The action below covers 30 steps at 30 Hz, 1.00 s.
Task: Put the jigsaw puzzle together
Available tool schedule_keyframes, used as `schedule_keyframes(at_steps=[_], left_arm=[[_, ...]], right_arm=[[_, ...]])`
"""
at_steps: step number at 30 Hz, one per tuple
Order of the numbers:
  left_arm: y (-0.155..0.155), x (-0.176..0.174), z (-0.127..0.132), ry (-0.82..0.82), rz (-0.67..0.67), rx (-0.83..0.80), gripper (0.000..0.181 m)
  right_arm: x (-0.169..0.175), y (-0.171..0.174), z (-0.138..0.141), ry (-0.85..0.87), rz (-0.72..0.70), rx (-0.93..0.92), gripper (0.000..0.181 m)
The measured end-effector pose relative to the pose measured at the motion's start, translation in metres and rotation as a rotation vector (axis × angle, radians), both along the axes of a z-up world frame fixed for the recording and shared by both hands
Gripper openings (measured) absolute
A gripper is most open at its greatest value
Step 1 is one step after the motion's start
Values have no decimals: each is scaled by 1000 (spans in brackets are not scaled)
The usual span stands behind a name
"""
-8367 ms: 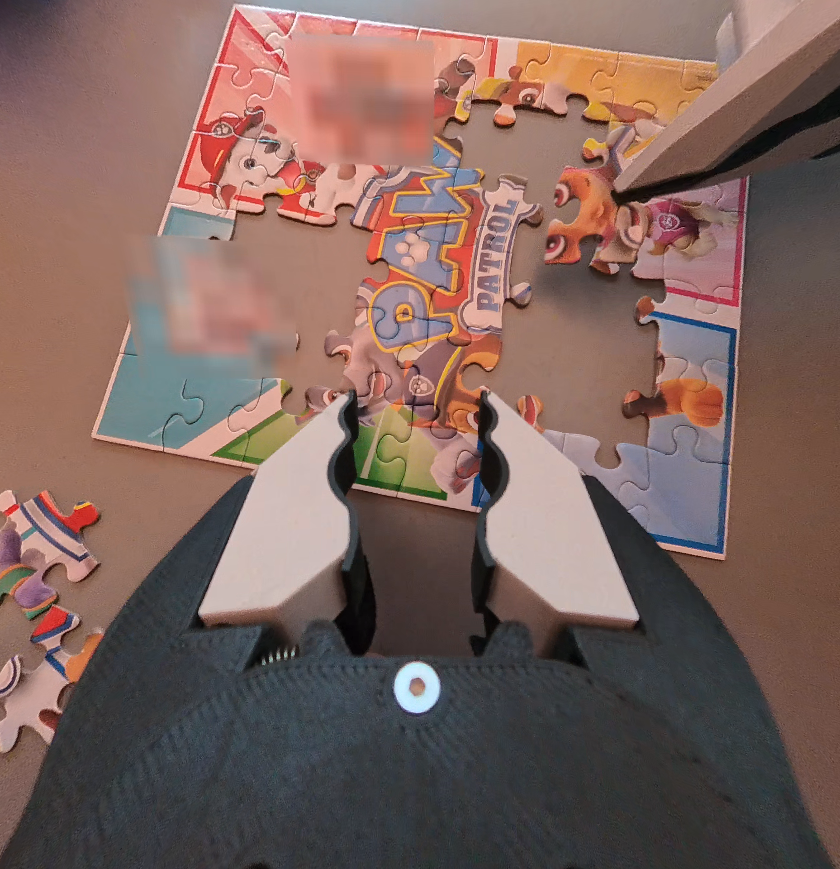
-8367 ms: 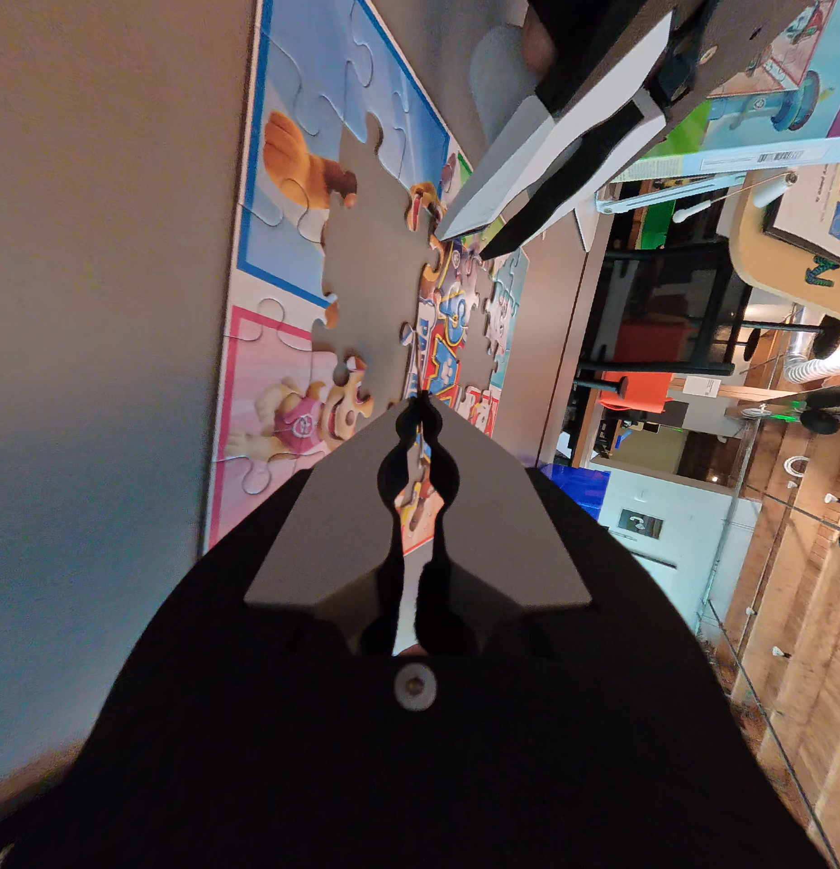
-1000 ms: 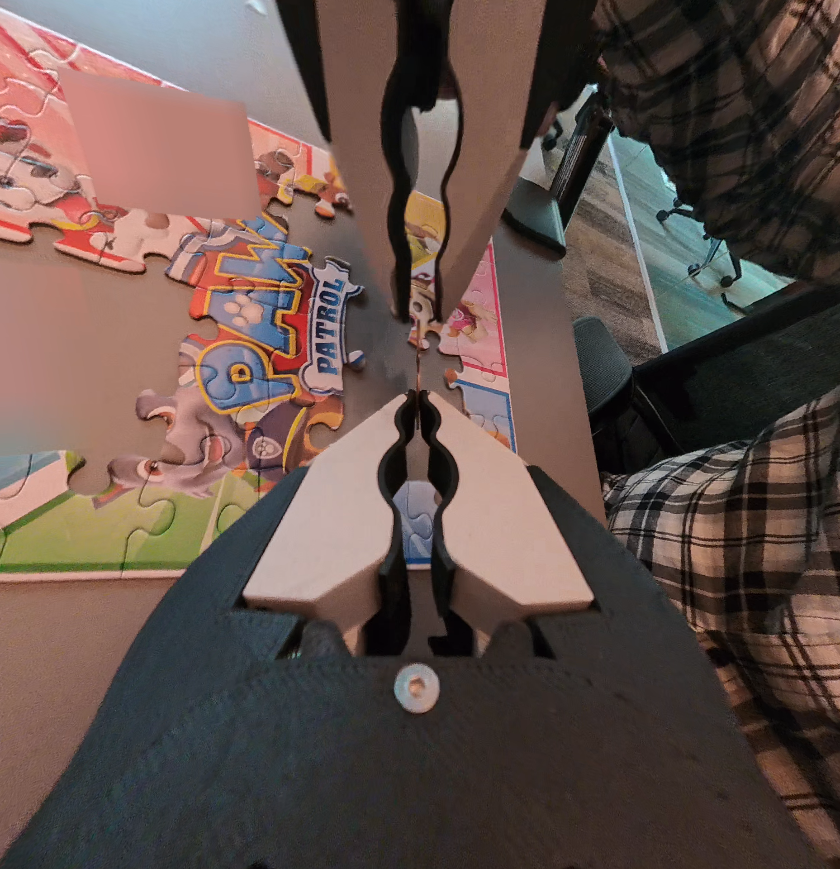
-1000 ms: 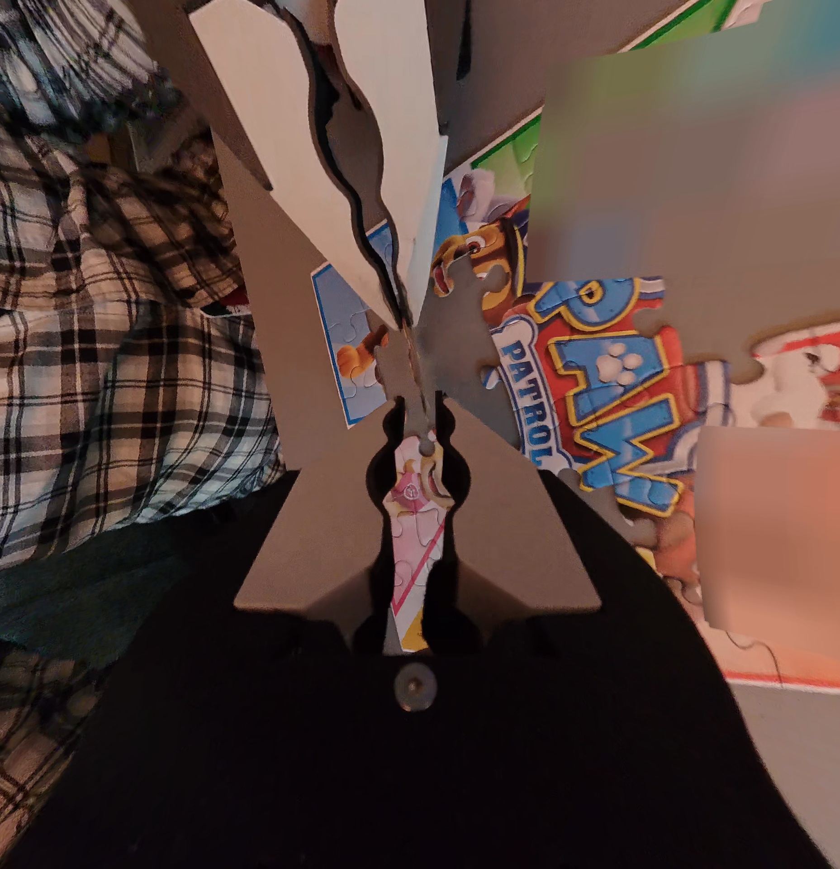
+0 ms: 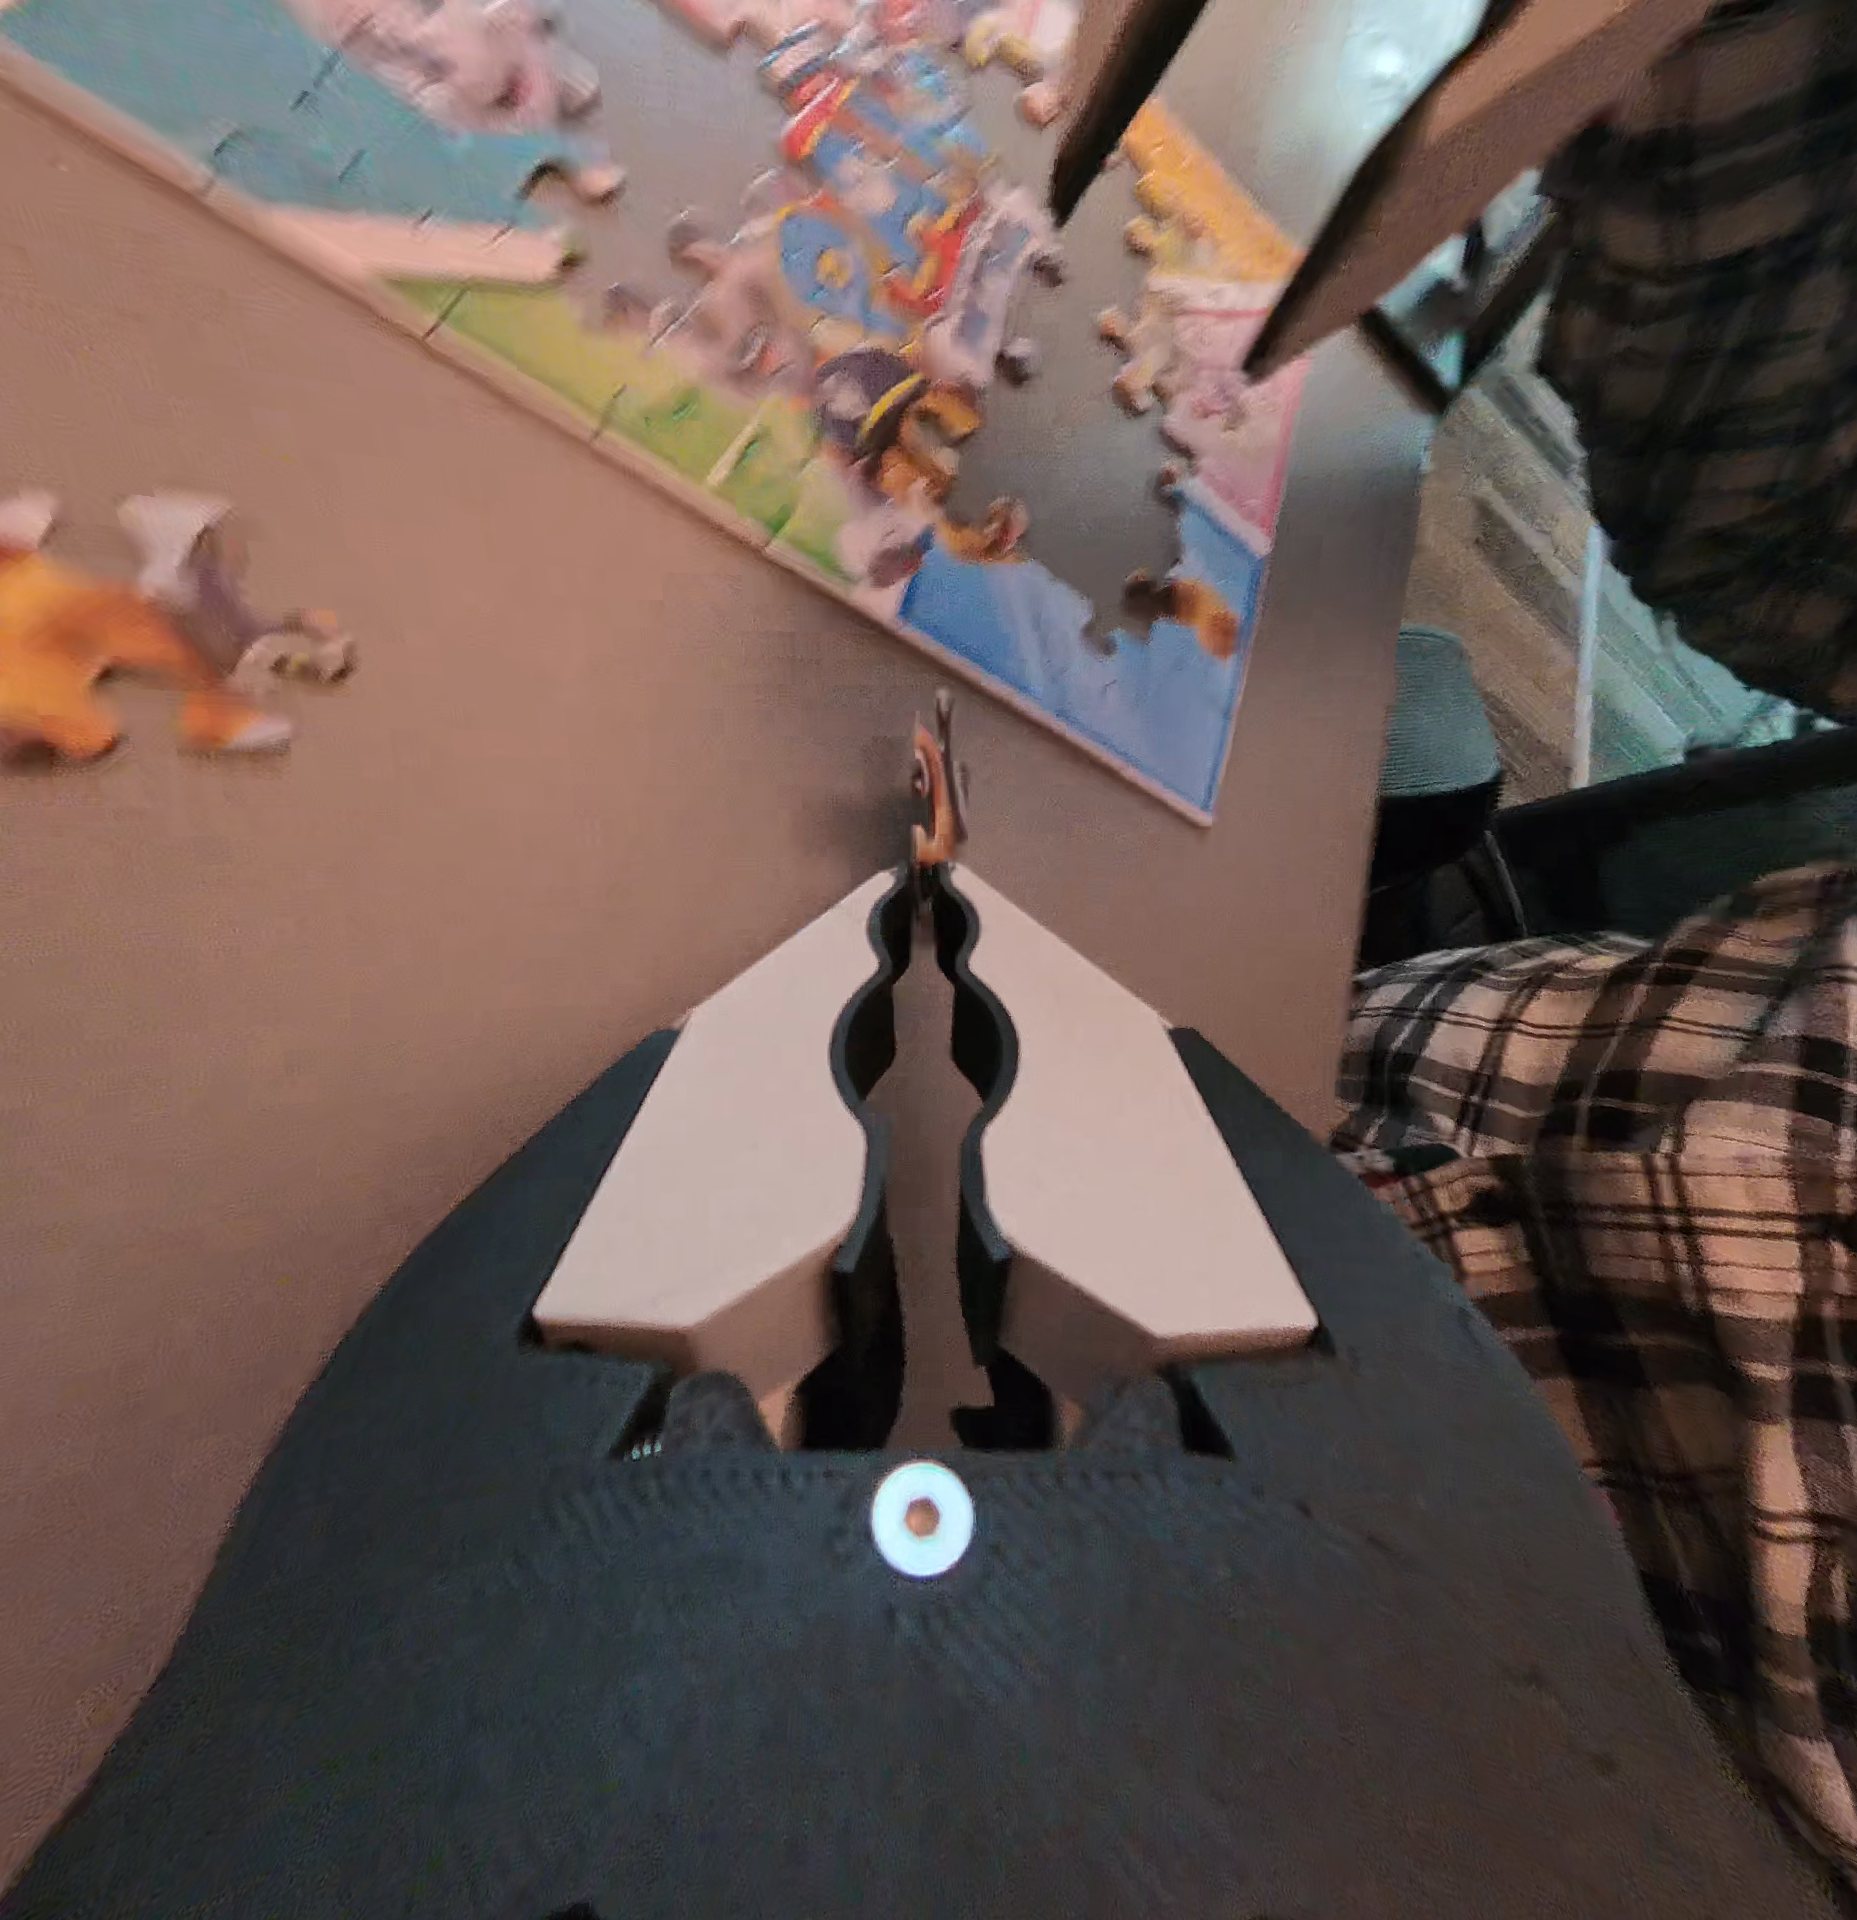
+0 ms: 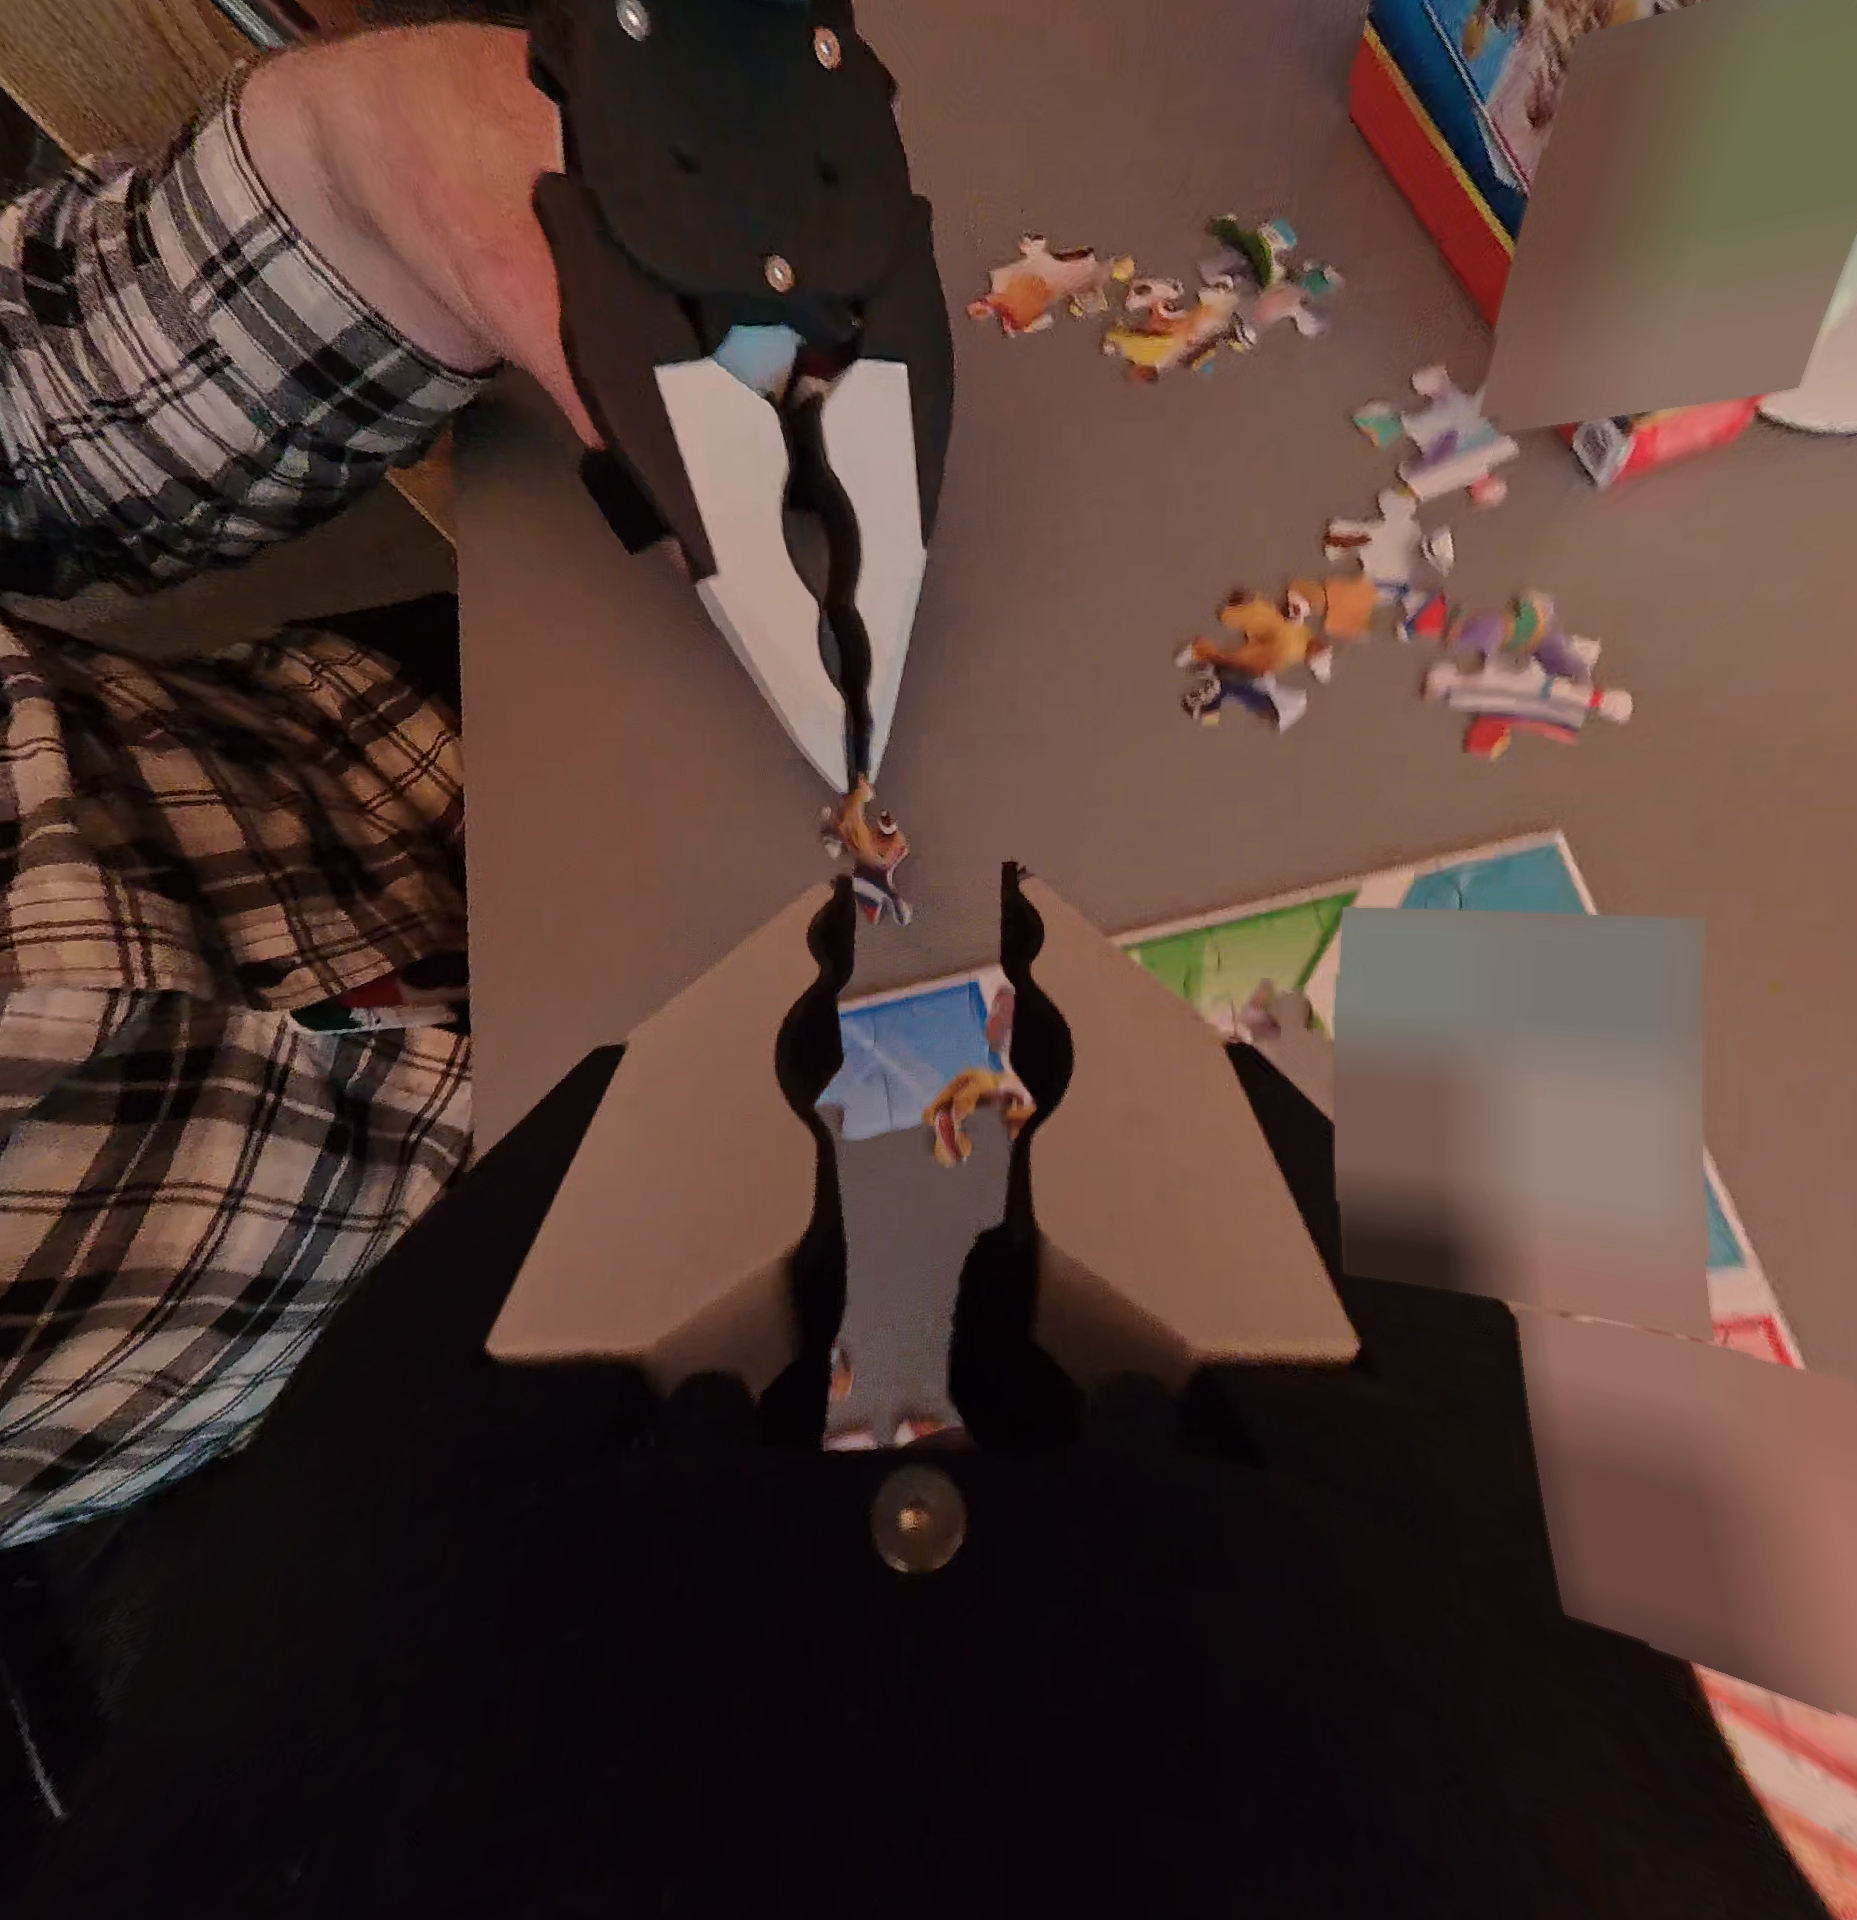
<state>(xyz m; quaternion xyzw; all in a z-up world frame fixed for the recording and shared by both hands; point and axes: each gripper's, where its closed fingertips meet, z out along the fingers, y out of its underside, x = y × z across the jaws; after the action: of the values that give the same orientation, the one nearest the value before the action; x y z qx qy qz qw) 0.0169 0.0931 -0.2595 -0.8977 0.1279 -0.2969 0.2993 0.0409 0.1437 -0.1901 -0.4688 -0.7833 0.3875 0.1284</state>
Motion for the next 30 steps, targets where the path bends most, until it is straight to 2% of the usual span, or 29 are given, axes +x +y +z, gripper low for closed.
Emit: schedule_keyframes(at_steps=[2, 3, 9, 14, 18, 22, 24, 30], left_arm=[[-4, -18, -10, 40, 57, -26, 8], [-8, -24, -12, 49, 70, -35, 17], [-23, -74, 6, 121, 160, 7, 31], [-27, -174, 21, 388, 329, 52, 27], [-23, -234, 7, 570, 309, 23, 15], [-15, -250, -11, 655, 206, -17, 9], [-13, -248, -18, 645, 161, -35, 8], [-2, -242, -18, 602, 155, 10, 6]], right_arm=[[-19, -4, -3, 6, -1, 41, 28], [-29, -3, -6, 14, -15, 74, 31], [-80, 23, -29, 31, -107, 252, 39], [-108, 27, -53, -27, -101, 311, 42], [-117, 18, -52, 8, -94, 295, 40], [-112, 19, -45, 46, -118, 267, 38], [-106, 23, -41, 62, -136, 261, 37], [-83, 39, -31, 98, -195, 218, 34]])
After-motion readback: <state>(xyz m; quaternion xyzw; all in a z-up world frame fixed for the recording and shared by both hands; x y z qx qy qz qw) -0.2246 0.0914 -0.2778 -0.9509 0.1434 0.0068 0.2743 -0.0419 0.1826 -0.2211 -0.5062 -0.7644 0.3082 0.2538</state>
